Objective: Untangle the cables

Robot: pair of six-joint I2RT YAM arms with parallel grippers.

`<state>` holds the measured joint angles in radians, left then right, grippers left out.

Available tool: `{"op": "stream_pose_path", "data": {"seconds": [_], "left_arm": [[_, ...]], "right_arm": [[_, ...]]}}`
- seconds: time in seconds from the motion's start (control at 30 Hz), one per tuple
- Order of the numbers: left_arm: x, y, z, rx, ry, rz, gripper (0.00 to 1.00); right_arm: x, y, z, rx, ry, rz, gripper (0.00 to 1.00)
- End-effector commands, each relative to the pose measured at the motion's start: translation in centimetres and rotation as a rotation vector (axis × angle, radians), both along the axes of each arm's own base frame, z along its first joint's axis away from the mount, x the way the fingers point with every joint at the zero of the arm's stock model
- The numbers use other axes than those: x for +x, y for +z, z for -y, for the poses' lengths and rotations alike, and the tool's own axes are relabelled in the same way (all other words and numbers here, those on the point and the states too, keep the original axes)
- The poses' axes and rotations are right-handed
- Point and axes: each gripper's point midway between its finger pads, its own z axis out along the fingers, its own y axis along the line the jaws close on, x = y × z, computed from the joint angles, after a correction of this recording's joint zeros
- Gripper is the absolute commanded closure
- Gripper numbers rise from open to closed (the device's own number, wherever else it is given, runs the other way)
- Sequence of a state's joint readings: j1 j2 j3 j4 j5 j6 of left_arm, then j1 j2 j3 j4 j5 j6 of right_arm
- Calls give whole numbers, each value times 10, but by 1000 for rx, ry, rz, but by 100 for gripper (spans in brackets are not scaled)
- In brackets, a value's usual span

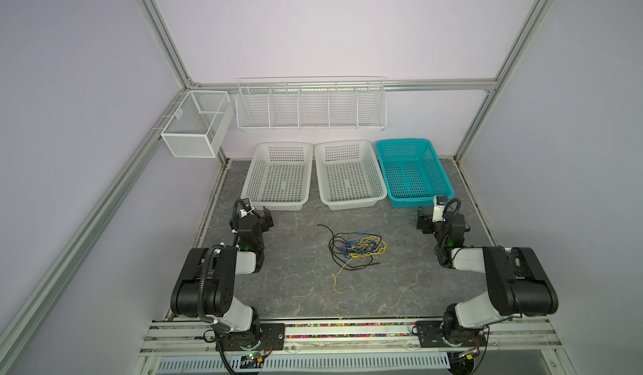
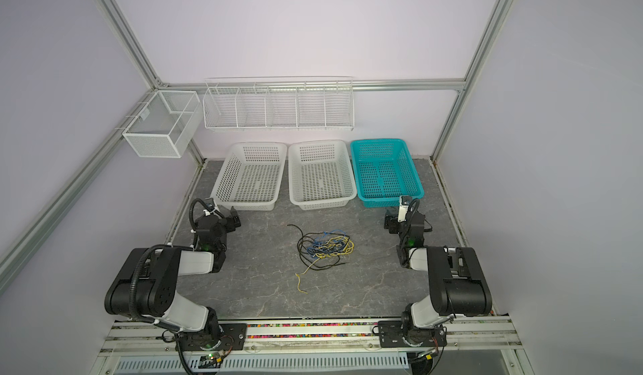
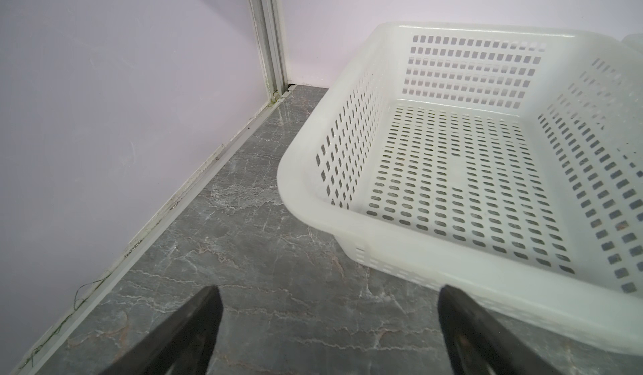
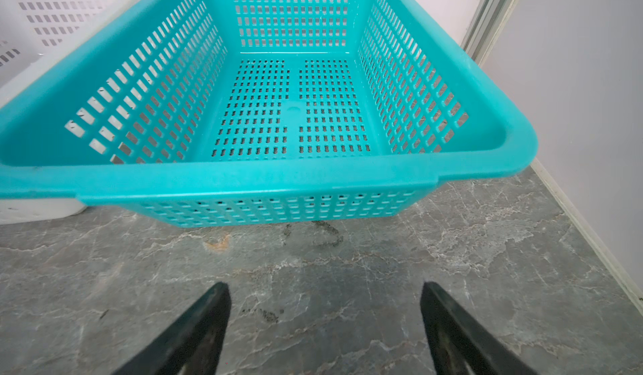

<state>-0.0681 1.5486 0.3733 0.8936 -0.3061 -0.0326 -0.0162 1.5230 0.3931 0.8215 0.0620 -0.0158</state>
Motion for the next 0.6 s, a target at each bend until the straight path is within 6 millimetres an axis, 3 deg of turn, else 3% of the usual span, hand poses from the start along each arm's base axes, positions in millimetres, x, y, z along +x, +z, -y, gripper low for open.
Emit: {"op": "stream_pose_path", "data": {"seconds": [0.0,0.27,0.57], "left_arm": [[6,10,2,0,-11,36,2],[1,20,7,2,-44,53,2],[-16,45,14,2,-97,36,2]], "right_arm": [[2,4,-2,-13,16,21,12],[-3,11,-9,-36,44,46,12],[-26,62,-35,-33,154,57,12]]}}
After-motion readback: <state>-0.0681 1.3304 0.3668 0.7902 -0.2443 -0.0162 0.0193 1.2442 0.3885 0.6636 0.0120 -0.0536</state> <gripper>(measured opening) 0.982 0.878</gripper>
